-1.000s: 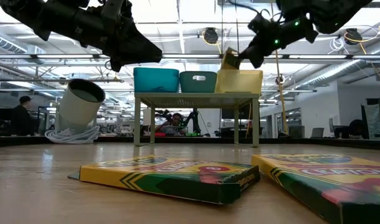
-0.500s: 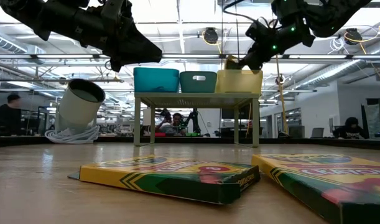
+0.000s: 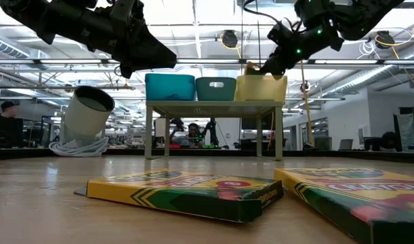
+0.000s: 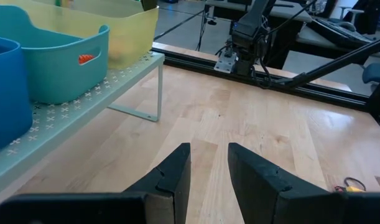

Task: Pick & Place Office Desk Supplies
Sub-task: Put the yellow crayon box into the yellow bin on the shelf

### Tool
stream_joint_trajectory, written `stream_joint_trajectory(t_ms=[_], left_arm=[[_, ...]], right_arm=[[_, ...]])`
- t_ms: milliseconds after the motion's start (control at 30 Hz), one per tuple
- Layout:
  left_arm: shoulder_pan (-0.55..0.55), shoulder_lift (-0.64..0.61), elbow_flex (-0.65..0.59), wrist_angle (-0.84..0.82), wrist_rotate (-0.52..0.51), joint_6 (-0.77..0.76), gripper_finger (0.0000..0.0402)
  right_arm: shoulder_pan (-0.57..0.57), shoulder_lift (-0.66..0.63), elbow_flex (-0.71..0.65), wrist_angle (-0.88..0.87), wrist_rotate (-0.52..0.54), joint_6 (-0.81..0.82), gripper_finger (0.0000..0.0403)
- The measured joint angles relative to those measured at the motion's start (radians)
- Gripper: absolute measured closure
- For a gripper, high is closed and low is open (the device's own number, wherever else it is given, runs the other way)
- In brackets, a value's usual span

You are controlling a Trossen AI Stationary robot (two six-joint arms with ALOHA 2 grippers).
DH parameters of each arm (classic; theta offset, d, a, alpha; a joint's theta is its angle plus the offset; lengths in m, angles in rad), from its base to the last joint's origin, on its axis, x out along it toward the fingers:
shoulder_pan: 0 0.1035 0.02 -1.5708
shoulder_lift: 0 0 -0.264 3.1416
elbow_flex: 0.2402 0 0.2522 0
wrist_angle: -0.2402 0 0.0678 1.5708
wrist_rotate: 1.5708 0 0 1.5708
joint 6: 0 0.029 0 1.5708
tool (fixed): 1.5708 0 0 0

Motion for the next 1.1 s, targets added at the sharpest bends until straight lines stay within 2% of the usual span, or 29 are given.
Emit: stream_joint_trajectory(t_ms=[467, 900, 1100], left_arm=[[0.0, 0.0, 0.0, 0.0, 0.0, 0.0, 0.0284], [0.0, 0.0, 0.0, 0.0, 0.0, 0.0, 0.0284], [0.0, 0.0, 0.0, 0.0, 0.0, 0.0, 0.0284]], right_arm=[[0.002, 0.0, -0.001, -0.029, -0.004, -0.003, 0.0381], [0.039, 0.0, -0.001, -0.028, -0.005, -0.003, 0.0327], [0.042, -0.001, -0.001, -0.028, -0.004, -0.003, 0.0324]])
